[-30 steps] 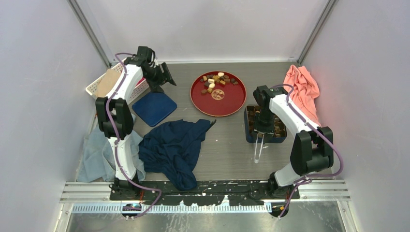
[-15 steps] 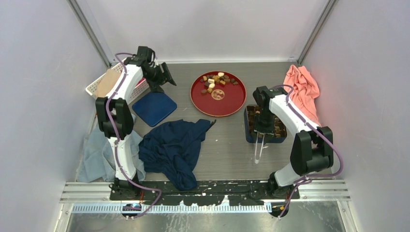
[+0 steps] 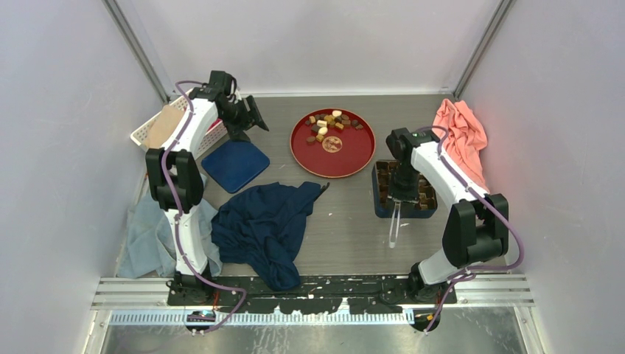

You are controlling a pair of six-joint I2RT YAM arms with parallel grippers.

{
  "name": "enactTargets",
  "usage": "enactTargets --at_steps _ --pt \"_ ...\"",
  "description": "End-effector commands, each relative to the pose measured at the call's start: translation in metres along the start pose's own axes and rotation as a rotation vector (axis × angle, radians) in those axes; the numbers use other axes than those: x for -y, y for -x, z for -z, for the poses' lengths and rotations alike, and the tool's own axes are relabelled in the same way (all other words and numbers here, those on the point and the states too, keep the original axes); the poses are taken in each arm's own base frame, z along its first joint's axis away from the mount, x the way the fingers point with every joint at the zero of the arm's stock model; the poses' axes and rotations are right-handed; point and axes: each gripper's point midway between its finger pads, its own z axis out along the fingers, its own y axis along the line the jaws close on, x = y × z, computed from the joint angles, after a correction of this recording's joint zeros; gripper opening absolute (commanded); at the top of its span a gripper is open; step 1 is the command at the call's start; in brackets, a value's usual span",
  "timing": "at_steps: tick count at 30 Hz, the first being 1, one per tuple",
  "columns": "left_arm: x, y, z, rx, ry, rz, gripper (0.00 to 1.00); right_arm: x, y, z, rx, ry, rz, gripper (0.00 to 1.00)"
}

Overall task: Pack the chocolate
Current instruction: Adjust the fake chocolate on the plate.

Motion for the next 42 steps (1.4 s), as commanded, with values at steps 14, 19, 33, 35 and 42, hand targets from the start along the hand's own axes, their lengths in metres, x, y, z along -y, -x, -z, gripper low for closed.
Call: enactTargets --at_steps 14,19,33,35,42 --pt "0.019 0.005 0.030 0.051 -0.047 -0.062 0.73 -0.170 0.090 0.070 0.190 0.315 0.223 0.29" --pt "0.012 0.006 0.036 0.059 -0.028 -0.066 0.73 -0.193 0.119 0.049 0.183 0.293 0.260 0.32" --pt "0.009 0.013 0.038 0.073 -0.035 -0.058 0.73 -0.210 0.207 0.005 0.212 0.253 0.167 0.36" --pt "0.008 0.013 0.036 0.070 -0.034 -0.054 0.73 -0.213 0.211 0.002 0.213 0.252 0.166 0.37" --pt "0.008 0.014 0.034 0.066 -0.036 -0.045 0.73 -0.217 0.224 -0.006 0.224 0.271 0.143 0.48"
